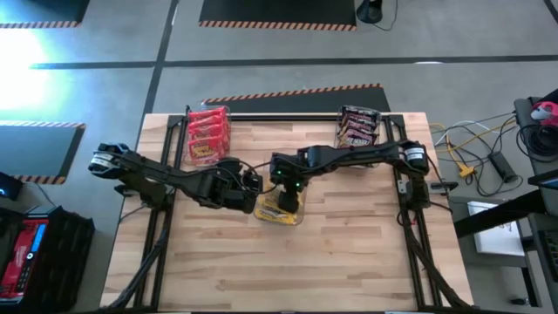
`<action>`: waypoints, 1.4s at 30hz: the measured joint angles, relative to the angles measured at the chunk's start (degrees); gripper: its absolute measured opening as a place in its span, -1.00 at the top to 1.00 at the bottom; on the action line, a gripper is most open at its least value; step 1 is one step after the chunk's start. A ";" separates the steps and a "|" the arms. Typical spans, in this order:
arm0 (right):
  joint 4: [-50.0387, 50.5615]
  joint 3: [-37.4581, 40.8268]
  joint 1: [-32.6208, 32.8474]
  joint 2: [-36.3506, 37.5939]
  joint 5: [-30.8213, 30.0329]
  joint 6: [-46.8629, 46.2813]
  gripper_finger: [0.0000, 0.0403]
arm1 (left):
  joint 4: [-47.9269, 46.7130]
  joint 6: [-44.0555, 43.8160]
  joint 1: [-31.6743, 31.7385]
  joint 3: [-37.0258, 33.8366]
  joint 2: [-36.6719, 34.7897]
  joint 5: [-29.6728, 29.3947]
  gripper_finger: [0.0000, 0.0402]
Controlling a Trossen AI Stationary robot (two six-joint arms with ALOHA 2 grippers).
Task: Sort Maruchan noodles
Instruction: Put the yellow noodle pack into the center transparent bin, then return to Home Position
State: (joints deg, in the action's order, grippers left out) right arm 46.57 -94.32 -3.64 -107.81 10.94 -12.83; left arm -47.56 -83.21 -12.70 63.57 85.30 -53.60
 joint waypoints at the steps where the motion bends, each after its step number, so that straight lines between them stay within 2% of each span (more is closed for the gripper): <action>1: -0.03 0.02 0.09 0.18 1.74 0.01 0.12 | -0.21 0.14 0.02 0.00 0.00 0.00 0.24; 5: -0.02 0.02 0.28 1.07 5.10 0.23 0.14 | -1.73 0.16 0.08 0.00 -0.22 -0.02 0.24; 18: 0.75 0.03 0.21 1.83 6.04 1.40 0.15 | -7.45 0.18 0.45 0.02 -4.97 -2.73 0.24; 25: 1.53 0.02 0.39 5.44 5.95 1.23 0.15 | -11.17 1.49 0.60 -0.14 -7.93 -3.00 0.24; 30: 1.36 0.02 0.28 8.98 5.60 3.69 0.15 | -11.24 9.47 0.75 -1.40 -10.92 1.49 0.24; 34: 1.49 1.10 0.26 11.91 5.41 5.54 0.15 | -11.31 10.93 0.80 -3.34 -15.93 4.54 0.24; 38: 1.61 4.27 0.28 16.55 0.07 6.72 0.15 | -10.63 13.11 0.80 -6.25 -22.76 4.76 0.24; 42: 1.22 9.55 0.22 22.61 -5.05 5.85 0.15 | -3.42 20.46 0.75 -10.12 -29.71 6.90 0.24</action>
State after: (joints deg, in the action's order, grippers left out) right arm 47.78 -84.78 -3.42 -85.20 5.88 -6.98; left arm -50.99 -62.75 -11.94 53.45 55.59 -46.70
